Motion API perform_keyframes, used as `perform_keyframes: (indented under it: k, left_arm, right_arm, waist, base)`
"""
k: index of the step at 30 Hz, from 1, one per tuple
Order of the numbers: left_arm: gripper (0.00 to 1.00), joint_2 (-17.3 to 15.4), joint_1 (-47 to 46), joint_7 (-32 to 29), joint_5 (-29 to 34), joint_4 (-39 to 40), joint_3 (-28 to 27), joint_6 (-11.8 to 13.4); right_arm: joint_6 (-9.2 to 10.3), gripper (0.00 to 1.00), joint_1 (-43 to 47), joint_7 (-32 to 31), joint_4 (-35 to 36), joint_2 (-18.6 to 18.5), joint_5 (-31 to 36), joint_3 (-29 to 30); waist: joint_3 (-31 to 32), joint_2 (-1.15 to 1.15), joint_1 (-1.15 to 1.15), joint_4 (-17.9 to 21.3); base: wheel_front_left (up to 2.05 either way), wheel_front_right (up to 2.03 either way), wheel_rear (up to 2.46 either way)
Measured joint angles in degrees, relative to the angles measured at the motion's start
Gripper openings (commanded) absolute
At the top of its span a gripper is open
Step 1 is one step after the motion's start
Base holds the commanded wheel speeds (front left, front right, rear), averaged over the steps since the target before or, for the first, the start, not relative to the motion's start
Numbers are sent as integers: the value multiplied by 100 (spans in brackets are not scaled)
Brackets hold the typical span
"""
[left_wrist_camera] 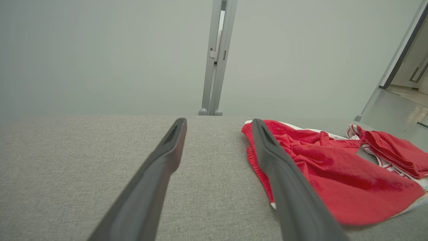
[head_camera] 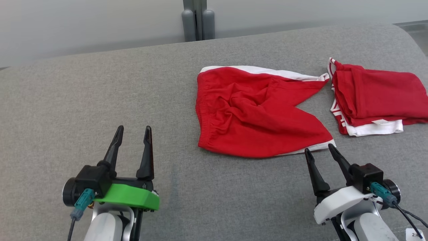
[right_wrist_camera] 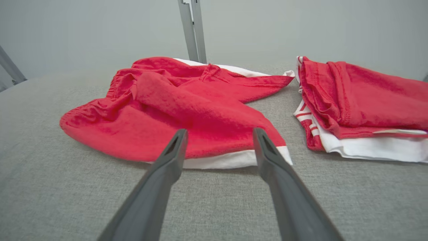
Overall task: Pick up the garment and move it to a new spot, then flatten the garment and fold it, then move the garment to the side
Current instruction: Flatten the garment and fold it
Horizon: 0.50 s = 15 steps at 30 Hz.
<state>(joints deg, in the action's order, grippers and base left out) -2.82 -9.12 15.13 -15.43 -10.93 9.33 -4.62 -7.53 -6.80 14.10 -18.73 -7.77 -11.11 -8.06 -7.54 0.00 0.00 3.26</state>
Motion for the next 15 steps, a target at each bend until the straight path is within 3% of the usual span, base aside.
perform_keyframes:
  k: [8,15]
  left_arm:
    - [100,0,-74,1,86,-315,236,-144]
    - [100,-132,-586,0,450,-1636,1131,-267]
  right_arm:
    - [1,100,21,73,-22,176,-87,170]
    - [1,100,-151,90,247,163,-81,294]
  waist:
    - [-47,0,0,221]
    - [-234,0,0,361]
  base:
    - [0,0,0]
    - [0,0,0]
